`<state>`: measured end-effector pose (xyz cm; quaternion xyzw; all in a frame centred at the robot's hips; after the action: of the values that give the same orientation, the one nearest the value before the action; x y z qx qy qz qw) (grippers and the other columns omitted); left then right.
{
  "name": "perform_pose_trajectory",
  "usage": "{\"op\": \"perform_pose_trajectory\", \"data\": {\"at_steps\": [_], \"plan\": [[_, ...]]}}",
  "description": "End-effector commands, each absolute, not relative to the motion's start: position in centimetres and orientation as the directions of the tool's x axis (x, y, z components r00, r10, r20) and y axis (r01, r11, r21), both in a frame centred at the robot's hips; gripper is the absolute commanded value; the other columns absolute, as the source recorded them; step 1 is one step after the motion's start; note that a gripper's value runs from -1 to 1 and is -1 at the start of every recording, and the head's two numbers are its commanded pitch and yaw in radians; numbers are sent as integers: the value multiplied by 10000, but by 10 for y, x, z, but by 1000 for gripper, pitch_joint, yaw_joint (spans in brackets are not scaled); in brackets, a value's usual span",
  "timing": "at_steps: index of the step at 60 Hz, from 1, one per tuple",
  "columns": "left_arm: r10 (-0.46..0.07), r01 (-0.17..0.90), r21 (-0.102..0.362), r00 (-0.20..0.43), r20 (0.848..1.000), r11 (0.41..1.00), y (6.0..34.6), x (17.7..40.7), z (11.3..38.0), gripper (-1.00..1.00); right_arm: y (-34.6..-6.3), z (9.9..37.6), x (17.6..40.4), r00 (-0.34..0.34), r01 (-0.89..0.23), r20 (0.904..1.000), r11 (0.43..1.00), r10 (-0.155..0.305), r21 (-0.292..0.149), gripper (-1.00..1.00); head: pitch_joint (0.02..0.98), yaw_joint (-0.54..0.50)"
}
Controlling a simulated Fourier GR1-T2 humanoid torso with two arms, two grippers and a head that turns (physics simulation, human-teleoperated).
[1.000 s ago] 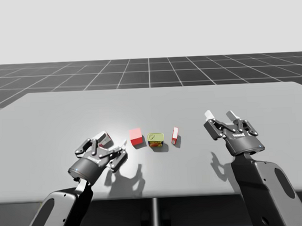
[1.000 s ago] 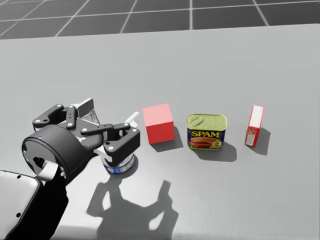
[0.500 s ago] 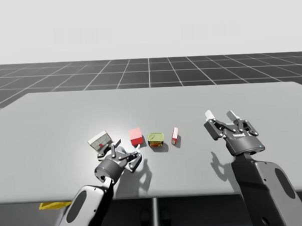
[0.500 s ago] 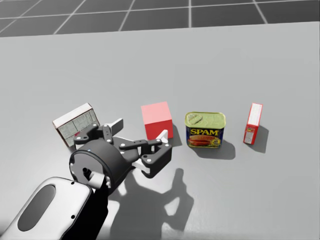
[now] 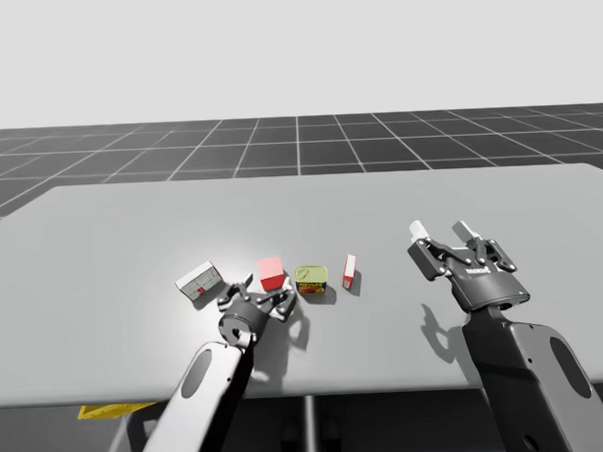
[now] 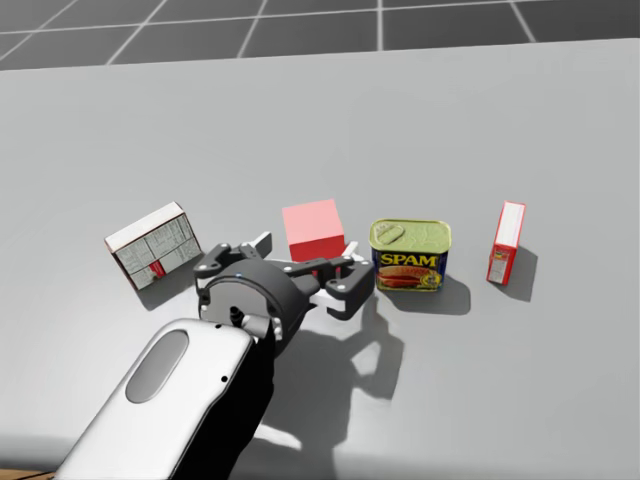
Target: Find the red cube and pick it up.
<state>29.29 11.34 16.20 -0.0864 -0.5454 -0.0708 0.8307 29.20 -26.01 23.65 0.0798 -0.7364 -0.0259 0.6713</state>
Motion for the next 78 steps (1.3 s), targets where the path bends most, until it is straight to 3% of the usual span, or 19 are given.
{"op": "perform_pose_trajectory", "data": {"at_steps": [1, 11, 23, 25, 27, 28, 29, 31, 32, 34, 47, 78], "plan": [[5, 1660, -771, 4184, 9083, 9831, 109, 306, 157, -1000, -260, 237, 292, -862, -843, 9845, 9857, -1529, 1457, -1000, 802, 127], [446, 1198, -1108, 4551, 8893, 9866, 104, 321, 155, -1000, -260, 237, 292, -861, -857, 9843, 9855, -1540, 1467, -1000, 803, 126], [544, 992, -1121, 4595, 8865, 9887, 100, 329, 151, -1000, -260, 237, 291, -883, -850, 9836, 9851, -1570, 1496, -1000, 805, 122], [528, 1003, -1112, 4613, 8857, 9887, 100, 329, 150, -907, -260, 237, 291, -878, -847, 9837, 9851, -1572, 1498, -1000, 806, 121], [519, 1008, -1105, 4617, 8855, 9888, 100, 329, 149, -701, -260, 237, 291, -875, -844, 9837, 9851, -1571, 1498, -1000, 805, 121], [502, 1015, -1091, 4621, 8854, 9888, 99, 329, 148, -203, -260, 237, 291, -872, -849, 9837, 9850, -1576, 1502, -1000, 805, 122], [499, 1020, -1089, 4622, 8854, 9888, 99, 329, 148, -60, -260, 237, 291, -873, -852, 9836, 9850, -1576, 1502, -1000, 804, 122], [483, 1061, -1093, 4622, 8855, 9883, 99, 328, 147, 494, -260, 237, 291, -878, -857, 9837, 9851, -1568, 1493, -1000, 804, 123], [464, 1109, -1096, 4623, 8855, 9878, 99, 328, 146, 873, -260, 237, 291, -876, -864, 9838, 9850, -1566, 1491, -1000, 803, 122], [467, 1163, -1133, 4646, 8843, 9867, 99, 328, 146, 984, -260, 237, 291, -868, -861, 9839, 9851, -1565, 1491, -1000, 802, 123], [327, 1354, -1083, 4680, 8831, 9849, 98, 326, 144, 1000, -260, 237, 291, -870, -868, 9839, 9851, -1560, 1485, -1000, 746, 133], [-6, 1693, -889, 4676, 8839, 9815, 93, 323, 141, 1000, -261, 236, 292, -851, -846, 9841, 9853, -1557, 1486, -1000, 468, 131]]}}
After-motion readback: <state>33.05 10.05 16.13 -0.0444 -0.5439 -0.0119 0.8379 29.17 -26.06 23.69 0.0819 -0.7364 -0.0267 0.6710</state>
